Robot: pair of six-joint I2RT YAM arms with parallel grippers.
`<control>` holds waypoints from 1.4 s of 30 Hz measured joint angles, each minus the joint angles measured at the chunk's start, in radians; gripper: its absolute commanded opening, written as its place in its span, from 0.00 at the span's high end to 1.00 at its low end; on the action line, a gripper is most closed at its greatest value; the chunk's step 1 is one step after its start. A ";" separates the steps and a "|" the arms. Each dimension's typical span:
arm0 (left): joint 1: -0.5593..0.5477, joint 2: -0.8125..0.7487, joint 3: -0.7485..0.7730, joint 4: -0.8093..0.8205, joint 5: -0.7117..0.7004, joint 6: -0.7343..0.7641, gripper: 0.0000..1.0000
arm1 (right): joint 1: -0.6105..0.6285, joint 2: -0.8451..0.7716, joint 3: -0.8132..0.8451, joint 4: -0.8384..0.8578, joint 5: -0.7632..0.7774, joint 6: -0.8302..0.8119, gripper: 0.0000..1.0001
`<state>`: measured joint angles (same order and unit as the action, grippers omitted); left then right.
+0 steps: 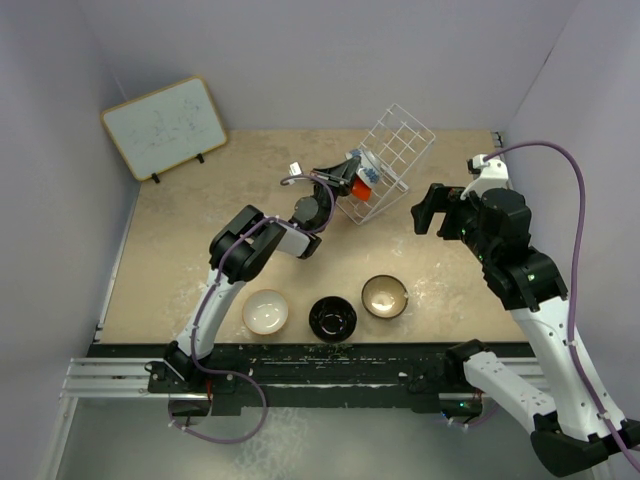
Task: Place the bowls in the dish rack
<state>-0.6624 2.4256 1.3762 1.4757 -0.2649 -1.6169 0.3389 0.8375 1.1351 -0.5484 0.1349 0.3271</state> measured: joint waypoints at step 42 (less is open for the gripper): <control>0.101 -0.133 -0.073 -0.301 0.283 -0.122 0.20 | 0.000 0.009 -0.003 0.001 -0.027 0.001 0.00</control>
<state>-0.5613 2.2925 1.3029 1.1744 0.0177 -1.7393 0.3389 0.8463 1.1324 -0.5476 0.1081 0.3279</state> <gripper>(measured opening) 0.718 0.998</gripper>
